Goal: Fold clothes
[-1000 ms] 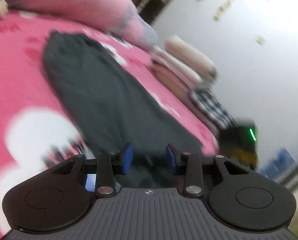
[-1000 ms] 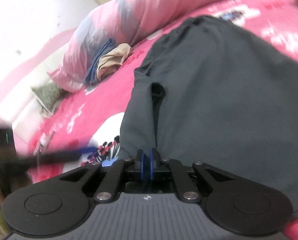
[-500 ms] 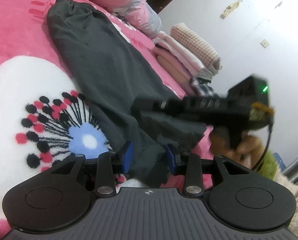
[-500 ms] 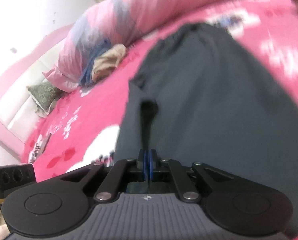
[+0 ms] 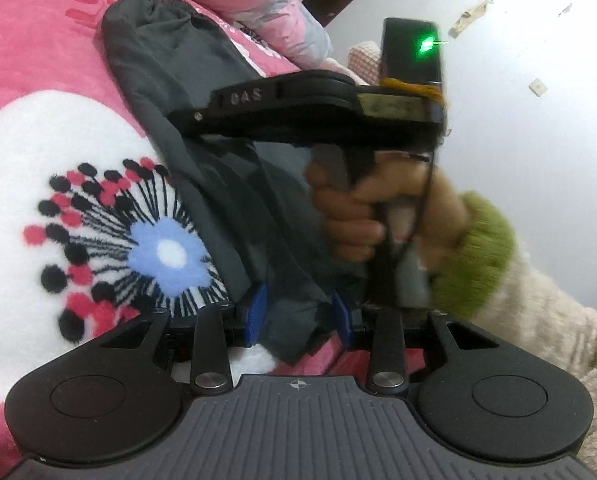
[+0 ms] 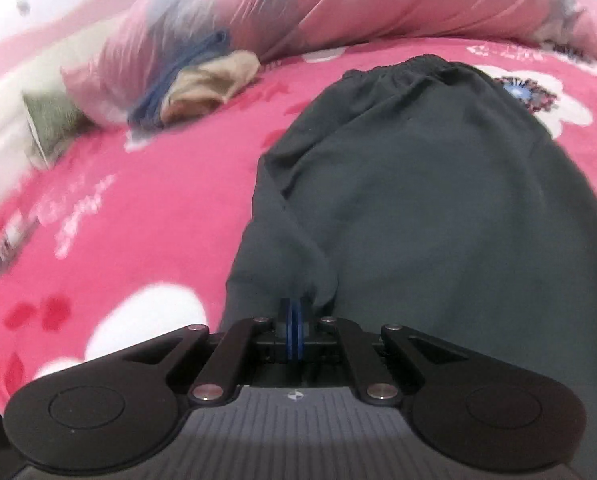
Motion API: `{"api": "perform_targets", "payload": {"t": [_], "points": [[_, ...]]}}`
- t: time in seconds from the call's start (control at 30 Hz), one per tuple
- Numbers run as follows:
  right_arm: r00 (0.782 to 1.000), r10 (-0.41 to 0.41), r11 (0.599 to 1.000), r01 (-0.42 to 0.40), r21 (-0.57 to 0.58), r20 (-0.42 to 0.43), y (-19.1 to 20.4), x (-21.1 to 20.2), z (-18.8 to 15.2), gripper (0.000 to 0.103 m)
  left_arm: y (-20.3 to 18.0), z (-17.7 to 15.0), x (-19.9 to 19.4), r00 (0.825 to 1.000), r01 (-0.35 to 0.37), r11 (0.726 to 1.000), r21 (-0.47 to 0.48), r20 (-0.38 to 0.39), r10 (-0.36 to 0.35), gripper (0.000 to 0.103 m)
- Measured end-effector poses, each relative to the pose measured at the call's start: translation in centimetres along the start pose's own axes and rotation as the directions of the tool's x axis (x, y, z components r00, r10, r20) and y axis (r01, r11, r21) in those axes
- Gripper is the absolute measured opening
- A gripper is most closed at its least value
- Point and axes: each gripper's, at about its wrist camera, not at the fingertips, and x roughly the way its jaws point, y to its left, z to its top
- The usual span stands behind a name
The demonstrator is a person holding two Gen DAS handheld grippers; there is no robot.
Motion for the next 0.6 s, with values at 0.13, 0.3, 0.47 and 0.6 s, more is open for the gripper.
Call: {"api": "perform_targets", "payload": {"t": [0.13,0.3,0.47,0.6], "points": [[1.0,0.005,1.0,-0.005,0.017,0.011,-0.4,0.2,0.0,0.0,0.0,0.0,0.0,1.0,0.004,1.0,0.006,-0.003,-0.004,0.036],[1.0,-0.003,1.0,0.003,-0.003,0.031,-0.2,0.0,-0.3,0.0,-0.7,0.1,-0.7,1.0,-0.017,0.999,0.028,0.004,0.017,0.036],[0.999,0.022,1.0,-0.022,0.003,0.034,-0.6,-0.2,-0.3,0.0,-1.5,0.7,-2.8,0.996,-0.073,0.996,0.057,0.049,0.07,0.036],[0.999,0.022,0.999,-0.02,-0.037,0.033,-0.2,-0.3,-0.4,0.001,-2.1,1.2,-4.6,0.988,-0.126,0.987,0.095,0.106,0.116,0.037]]}}
